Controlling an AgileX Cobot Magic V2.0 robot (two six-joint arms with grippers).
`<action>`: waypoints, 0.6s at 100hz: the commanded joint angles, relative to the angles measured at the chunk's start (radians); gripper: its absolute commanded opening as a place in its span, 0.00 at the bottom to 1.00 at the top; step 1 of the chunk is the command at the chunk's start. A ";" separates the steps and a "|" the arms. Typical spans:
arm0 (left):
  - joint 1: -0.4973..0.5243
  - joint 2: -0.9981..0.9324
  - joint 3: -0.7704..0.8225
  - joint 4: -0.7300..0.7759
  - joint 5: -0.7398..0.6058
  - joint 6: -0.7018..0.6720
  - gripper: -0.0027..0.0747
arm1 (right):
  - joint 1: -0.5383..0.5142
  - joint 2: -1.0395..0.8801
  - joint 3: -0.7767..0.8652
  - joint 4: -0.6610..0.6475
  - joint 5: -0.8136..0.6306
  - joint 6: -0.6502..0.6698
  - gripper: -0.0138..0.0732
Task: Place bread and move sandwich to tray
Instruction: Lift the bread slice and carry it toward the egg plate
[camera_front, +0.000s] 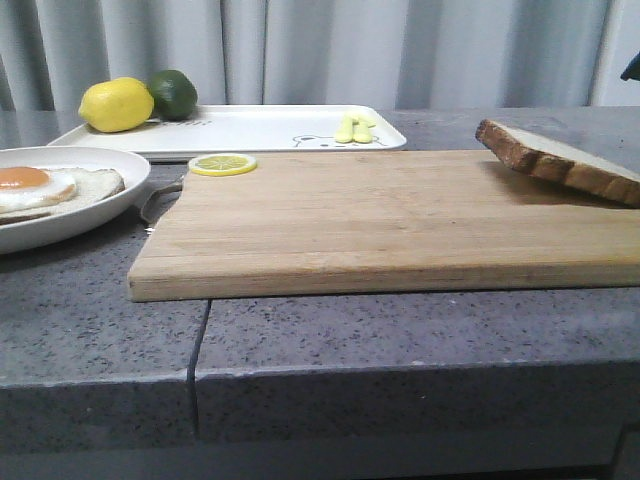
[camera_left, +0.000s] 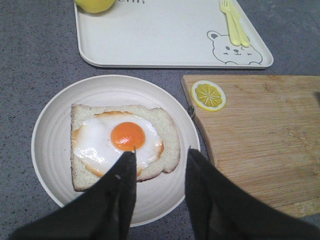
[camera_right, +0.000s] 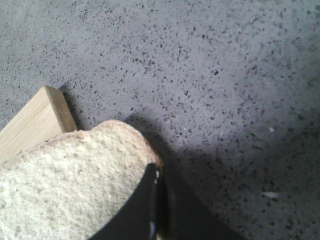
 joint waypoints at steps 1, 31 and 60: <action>-0.007 -0.001 -0.034 -0.029 -0.060 0.004 0.32 | 0.002 -0.026 -0.026 0.000 -0.026 -0.003 0.08; -0.007 -0.001 -0.034 -0.029 -0.060 0.004 0.32 | 0.002 -0.128 -0.026 0.000 -0.027 -0.005 0.08; -0.007 -0.001 -0.034 -0.029 -0.060 0.004 0.32 | 0.007 -0.279 -0.041 0.029 -0.008 -0.005 0.09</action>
